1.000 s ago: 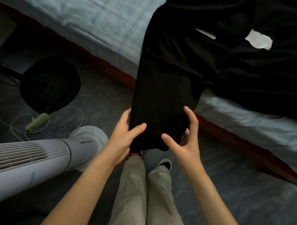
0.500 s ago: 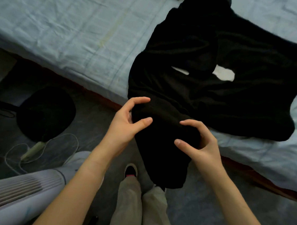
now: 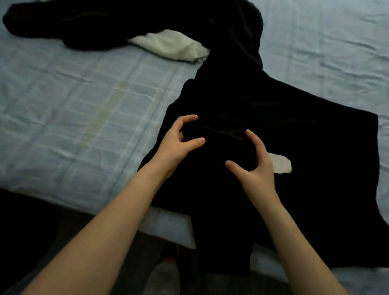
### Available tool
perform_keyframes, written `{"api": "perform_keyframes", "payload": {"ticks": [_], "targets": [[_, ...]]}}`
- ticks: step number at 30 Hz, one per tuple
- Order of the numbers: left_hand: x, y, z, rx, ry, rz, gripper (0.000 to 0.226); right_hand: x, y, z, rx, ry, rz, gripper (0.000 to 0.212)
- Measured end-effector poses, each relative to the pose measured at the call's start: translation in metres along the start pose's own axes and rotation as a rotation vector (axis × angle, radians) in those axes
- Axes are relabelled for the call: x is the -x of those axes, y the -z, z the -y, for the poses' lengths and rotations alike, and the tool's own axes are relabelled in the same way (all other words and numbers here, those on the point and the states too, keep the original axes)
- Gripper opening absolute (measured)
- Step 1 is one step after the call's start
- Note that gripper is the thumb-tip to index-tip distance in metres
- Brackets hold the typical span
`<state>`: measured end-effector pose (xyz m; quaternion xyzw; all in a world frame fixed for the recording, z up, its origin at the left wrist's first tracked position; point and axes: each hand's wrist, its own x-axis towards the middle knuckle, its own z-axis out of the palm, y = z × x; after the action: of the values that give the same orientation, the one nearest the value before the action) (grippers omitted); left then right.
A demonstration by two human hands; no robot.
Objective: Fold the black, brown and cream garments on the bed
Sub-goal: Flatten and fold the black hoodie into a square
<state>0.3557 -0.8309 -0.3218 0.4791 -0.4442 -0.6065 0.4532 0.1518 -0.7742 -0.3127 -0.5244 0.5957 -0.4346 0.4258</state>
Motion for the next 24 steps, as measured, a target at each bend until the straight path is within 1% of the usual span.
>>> {"api": "perform_keyframes", "payload": {"ticks": [3, 6, 9, 12, 13, 15, 18, 21, 24], "targets": [[-0.029, 0.008, 0.035, -0.038, 0.131, 0.125, 0.07, -0.026, -0.013, -0.039, 0.095, -0.089, 0.024, 0.084], [-0.038, 0.015, 0.059, -0.056, 0.178, 0.136, 0.075, -0.031, -0.02, -0.062, 0.18, -0.093, 0.021, 0.084], [-0.037, 0.018, 0.059, -0.026, 0.211, 0.128, 0.079, -0.029, -0.016, -0.057, 0.147, -0.109, 0.02, 0.087], [-0.026, 0.015, 0.049, 0.031, 0.232, 0.09, 0.083, -0.015, 0.0, -0.044, 0.044, -0.192, 0.027, 0.088], [-0.019, 0.012, 0.046, 0.043, 0.232, 0.071, 0.082, -0.006, 0.006, -0.041, 0.015, -0.212, 0.021, 0.087], [0.0, 0.003, 0.039, -0.003, 0.212, 0.051, 0.08, 0.012, 0.018, -0.039, 0.037, -0.233, 0.022, 0.084], [0.035, -0.018, 0.037, -0.156, 0.169, 0.021, 0.072, 0.039, 0.027, -0.036, 0.111, -0.256, 0.112, 0.086], [0.045, -0.033, 0.029, -0.401, 0.095, 0.013, 0.052, 0.043, 0.034, -0.027, 0.158, -0.178, 0.19, 0.079], [0.014, -0.038, 0.007, -0.391, 0.024, -0.041, 0.045, 0.018, 0.045, -0.009, 0.084, -0.096, 0.147, 0.068]]}}
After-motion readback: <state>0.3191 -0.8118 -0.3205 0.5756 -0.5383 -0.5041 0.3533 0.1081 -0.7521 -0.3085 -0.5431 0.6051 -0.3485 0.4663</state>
